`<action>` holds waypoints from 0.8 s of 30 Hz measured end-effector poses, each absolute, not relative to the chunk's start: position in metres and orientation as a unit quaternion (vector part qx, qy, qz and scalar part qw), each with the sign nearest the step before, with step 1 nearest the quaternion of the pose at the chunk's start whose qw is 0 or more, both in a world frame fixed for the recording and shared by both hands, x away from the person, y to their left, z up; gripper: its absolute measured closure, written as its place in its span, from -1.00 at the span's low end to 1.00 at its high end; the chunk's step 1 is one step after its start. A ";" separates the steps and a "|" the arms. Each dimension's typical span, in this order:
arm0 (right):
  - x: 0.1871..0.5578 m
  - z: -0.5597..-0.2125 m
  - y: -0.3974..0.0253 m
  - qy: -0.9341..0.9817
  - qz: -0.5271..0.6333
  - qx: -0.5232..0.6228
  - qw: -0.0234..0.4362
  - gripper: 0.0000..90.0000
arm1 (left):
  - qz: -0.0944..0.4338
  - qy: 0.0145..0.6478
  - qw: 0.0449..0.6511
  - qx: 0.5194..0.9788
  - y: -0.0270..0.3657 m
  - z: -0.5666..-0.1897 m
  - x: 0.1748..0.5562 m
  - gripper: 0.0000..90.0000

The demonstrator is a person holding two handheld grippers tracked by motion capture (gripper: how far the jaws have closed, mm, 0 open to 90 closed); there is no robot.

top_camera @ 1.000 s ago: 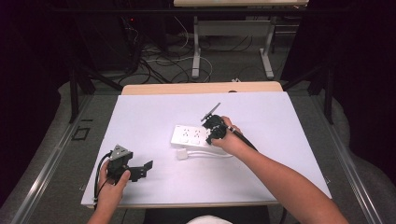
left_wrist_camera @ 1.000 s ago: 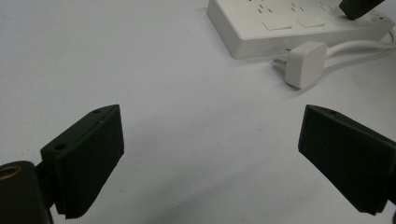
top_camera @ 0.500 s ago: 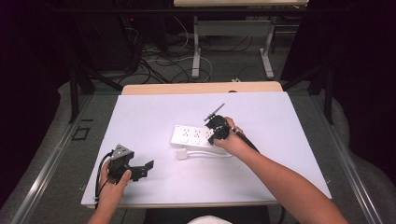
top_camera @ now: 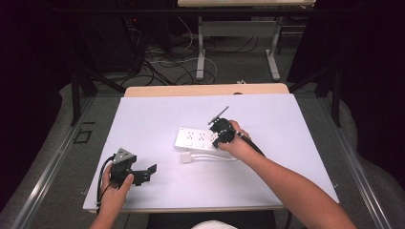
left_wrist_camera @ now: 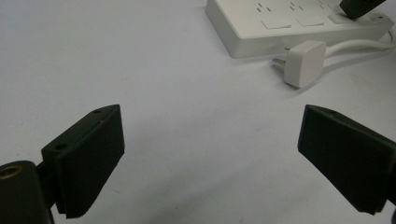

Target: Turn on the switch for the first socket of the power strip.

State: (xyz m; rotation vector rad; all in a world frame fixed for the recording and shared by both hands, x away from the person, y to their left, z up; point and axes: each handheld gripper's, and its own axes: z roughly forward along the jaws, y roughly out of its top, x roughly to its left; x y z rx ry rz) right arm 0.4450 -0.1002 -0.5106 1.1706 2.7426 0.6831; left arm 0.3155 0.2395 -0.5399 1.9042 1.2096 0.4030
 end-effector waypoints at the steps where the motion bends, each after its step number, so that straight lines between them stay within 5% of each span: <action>1: 0.445 -0.511 -0.100 0.895 0.228 0.382 0.041 0.93 | 0.161 0.481 0.413 0.757 0.240 -0.540 0.316 -0.84; 24: 0.443 -0.510 -0.092 0.904 0.232 0.355 0.059 0.53 | 0.161 0.481 0.414 0.756 0.239 -0.540 0.316 -0.84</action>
